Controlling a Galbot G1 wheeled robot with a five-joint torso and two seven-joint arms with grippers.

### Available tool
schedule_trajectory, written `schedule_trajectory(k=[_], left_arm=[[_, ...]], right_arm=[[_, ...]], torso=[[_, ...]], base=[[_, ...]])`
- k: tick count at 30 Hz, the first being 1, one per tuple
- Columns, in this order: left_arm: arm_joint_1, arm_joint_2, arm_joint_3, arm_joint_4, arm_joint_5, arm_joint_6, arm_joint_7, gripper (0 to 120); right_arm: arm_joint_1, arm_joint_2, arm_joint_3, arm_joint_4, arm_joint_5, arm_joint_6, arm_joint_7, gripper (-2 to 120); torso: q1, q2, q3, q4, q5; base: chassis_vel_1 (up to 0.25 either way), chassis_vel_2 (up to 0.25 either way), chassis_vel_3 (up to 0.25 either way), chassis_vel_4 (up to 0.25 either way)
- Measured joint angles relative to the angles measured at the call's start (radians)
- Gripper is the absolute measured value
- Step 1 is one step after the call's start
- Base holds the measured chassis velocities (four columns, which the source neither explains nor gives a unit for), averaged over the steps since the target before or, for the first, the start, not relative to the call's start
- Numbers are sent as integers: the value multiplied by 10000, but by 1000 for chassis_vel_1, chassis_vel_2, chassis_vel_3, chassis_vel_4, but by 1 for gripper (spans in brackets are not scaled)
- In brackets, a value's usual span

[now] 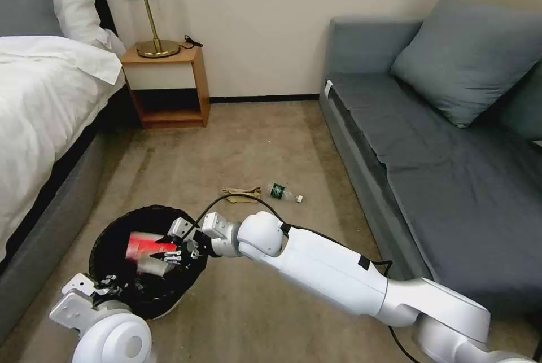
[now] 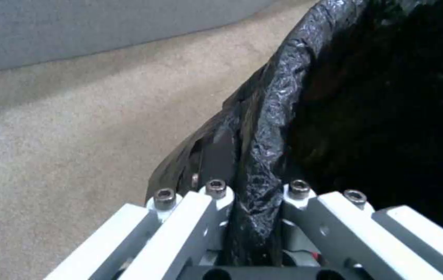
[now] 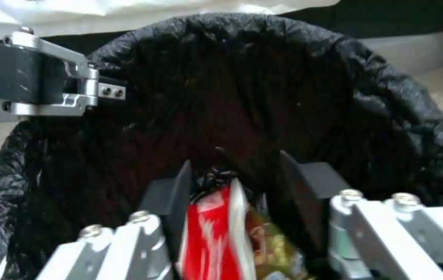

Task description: Pick up the trash bin, then pick up the garbage on the floor and place it into the trash bin.

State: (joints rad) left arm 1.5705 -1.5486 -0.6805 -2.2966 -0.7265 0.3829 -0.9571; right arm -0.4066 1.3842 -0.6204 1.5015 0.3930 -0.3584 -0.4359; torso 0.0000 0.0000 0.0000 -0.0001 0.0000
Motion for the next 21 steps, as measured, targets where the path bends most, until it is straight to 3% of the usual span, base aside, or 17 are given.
schedule_trajectory(k=[7, 13, 21], left_arm=[[1, 0, -3, 7, -6, -5, 1, 0], [-6, 21, -21, 7, -21, -8, 5, 0], [-22, 56, 28, 29, -32, -9, 9, 0]], right_arm=[[118, -93, 321, 380, 38, -88, 25, 73], [187, -868, 1307, 1088, 122, -128, 91, 97], [-1012, -1935, 3562, 2044, 110, 83, 1034, 100]], torso=[[0, 0, 0, 2, 0], [0, 0, 0, 2, 2], [0, 0, 0, 0, 4]], base=[[0, 0, 0, 0], [0, 0, 0, 0], [0, 0, 0, 0]])
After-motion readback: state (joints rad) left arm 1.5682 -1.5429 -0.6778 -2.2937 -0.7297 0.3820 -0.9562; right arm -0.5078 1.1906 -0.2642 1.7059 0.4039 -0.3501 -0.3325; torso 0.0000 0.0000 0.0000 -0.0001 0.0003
